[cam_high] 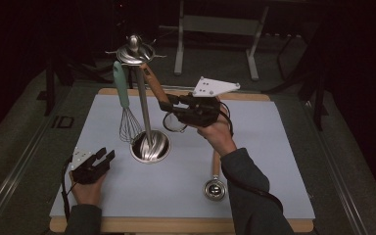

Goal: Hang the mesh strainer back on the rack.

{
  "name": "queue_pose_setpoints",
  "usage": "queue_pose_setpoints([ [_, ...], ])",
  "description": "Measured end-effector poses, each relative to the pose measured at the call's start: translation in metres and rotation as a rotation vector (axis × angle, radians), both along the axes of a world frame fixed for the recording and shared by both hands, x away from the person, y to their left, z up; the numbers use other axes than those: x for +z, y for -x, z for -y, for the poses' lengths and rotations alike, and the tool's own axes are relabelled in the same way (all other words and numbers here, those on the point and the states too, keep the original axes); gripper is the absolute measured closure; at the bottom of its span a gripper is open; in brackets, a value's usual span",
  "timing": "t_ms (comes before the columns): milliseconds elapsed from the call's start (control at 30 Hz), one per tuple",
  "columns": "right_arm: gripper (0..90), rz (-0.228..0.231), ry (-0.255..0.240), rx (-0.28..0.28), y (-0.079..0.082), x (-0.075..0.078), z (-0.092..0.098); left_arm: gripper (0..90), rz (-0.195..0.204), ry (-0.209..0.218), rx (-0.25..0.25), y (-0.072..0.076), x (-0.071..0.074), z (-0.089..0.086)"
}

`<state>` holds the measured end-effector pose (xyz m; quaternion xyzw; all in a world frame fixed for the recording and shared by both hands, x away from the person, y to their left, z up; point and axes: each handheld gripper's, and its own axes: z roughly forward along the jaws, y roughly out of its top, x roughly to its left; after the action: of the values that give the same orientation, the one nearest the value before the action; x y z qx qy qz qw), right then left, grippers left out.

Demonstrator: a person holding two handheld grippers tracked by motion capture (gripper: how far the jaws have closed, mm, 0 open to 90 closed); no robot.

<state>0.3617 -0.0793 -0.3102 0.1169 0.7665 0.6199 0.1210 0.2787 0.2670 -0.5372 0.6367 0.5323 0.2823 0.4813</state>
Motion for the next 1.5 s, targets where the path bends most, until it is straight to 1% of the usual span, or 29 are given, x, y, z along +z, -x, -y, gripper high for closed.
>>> queue_pose_setpoints([
  [133, 70.9, 0.008, 0.017, -0.013, 0.002, -0.001, -0.006, 60.4, 0.001, 0.007, 0.003, 0.000, 0.000, -0.001],
  [200, 70.8, 0.004, 0.024, -0.021, 0.002, -0.002, -0.008, 60.4, 0.002, 0.007, 0.003, 0.000, 0.000, -0.001],
  [267, 70.8, 0.009, 0.034, -0.037, 0.002, -0.002, -0.012, 60.4, 0.001, 0.010, 0.002, 0.000, 0.000, -0.001],
  [433, 70.3, 0.012, 0.042, -0.046, 0.002, -0.003, -0.017, 60.4, 0.004, 0.017, 0.005, 0.001, 0.000, -0.002],
  [500, 69.7, 0.009, 0.043, -0.052, 0.002, -0.004, -0.019, 60.4, 0.004, 0.016, 0.005, 0.001, 0.000, -0.002],
  [633, 65.8, 0.003, 0.059, -0.056, 0.000, -0.007, -0.022, 60.4, 0.004, 0.016, 0.004, 0.001, 0.000, -0.002],
  [800, 64.9, -0.008, 0.058, -0.051, -0.001, -0.012, -0.019, 60.4, 0.004, 0.017, 0.006, 0.001, 0.000, -0.002],
  [833, 64.8, -0.008, 0.066, -0.052, -0.001, -0.012, -0.018, 60.4, 0.005, 0.018, 0.007, 0.001, 0.000, -0.002],
  [933, 64.8, -0.005, 0.079, -0.056, -0.002, -0.012, -0.014, 60.4, 0.003, 0.018, 0.006, 0.001, 0.000, -0.002],
  [1033, 64.8, -0.004, 0.073, -0.061, -0.002, -0.011, -0.009, 60.5, 0.004, 0.016, 0.006, 0.001, 0.000, -0.002],
  [1100, 64.8, -0.003, 0.071, -0.071, -0.002, -0.010, -0.005, 60.4, 0.005, 0.016, 0.007, 0.001, 0.000, -0.002],
  [1200, 65.0, -0.022, 0.073, -0.106, -0.003, -0.009, 0.000, 60.4, 0.004, 0.014, 0.006, 0.001, 0.000, -0.002],
  [1367, 65.2, -0.031, 0.059, -0.125, -0.006, -0.010, 0.008, 60.4, 0.005, 0.016, 0.007, 0.001, 0.000, -0.002],
  [1500, 65.6, -0.037, 0.067, -0.141, -0.007, -0.010, 0.011, 60.4, 0.005, 0.018, 0.008, 0.000, 0.000, -0.002],
])
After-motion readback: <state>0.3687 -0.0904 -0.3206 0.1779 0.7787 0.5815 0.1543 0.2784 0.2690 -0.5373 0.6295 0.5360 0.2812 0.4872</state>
